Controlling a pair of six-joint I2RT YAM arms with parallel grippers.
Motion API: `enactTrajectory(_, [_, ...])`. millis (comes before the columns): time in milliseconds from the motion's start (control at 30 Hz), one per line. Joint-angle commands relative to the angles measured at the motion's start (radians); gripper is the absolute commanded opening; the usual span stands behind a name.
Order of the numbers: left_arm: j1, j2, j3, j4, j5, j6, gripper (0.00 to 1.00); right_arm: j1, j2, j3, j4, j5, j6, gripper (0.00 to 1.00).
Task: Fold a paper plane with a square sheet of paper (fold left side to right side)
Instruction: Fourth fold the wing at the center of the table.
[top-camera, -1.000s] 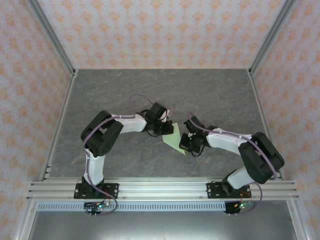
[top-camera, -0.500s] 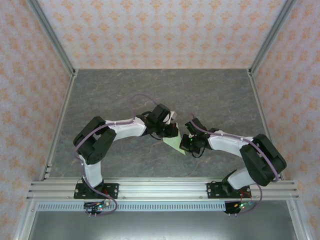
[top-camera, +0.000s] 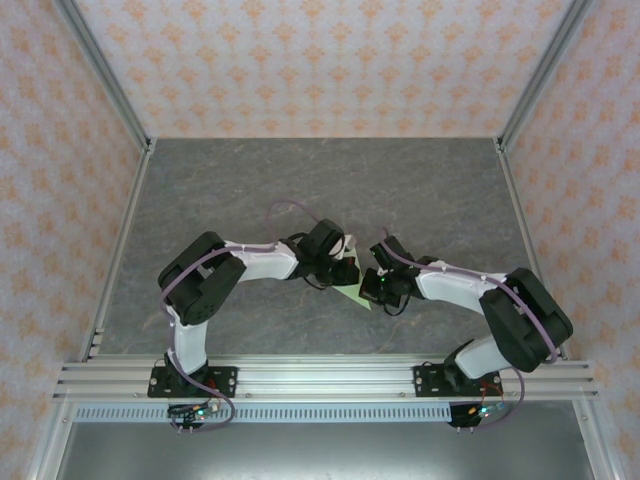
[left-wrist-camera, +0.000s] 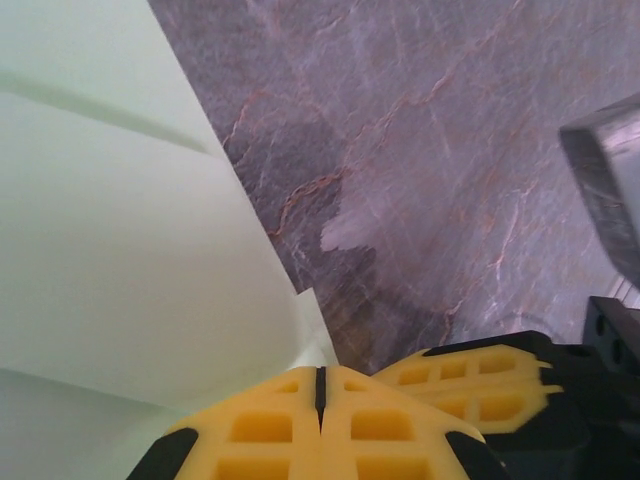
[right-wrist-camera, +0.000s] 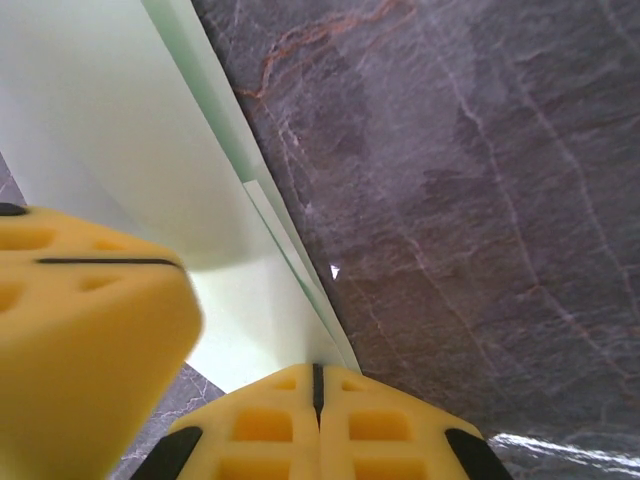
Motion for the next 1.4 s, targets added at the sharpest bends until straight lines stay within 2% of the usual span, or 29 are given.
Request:
enactTrajectory(0, [-0.005,0.026,-0.022,0.036,0.015,-0.015,0.00,0.005,0.069,-0.056,-0.091,0.047,-0.009,0.00])
enactTrajectory(500, [0.017,0.049,-0.013,-0.059,-0.111,0.041,0.00,0.005,0.079,-0.053,-0.140,0.064,-0.036,0.00])
enactTrajectory(967, [0.186,0.031,0.012,-0.131,-0.102,0.114,0.00,0.005,0.093,-0.058,-0.137,0.054,-0.057,0.00])
enactTrajectory(1133, [0.197,-0.041,0.049,-0.166,-0.074,0.139,0.07,0.005,0.058,-0.065,-0.035,-0.029,-0.062,0.00])
enactTrajectory(1233, [0.211,-0.117,0.030,-0.155,-0.056,0.129,0.14,0.006,-0.037,-0.054,0.017,-0.053,-0.083,0.01])
enactTrajectory(1333, [0.216,-0.213,-0.013,-0.151,-0.076,0.113,0.28,0.005,-0.178,-0.033,-0.009,0.028,-0.118,0.15])
enactTrajectory(1367, [0.217,-0.241,-0.026,-0.156,-0.088,0.108,0.35,0.006,-0.235,-0.024,-0.033,0.072,-0.135,0.24])
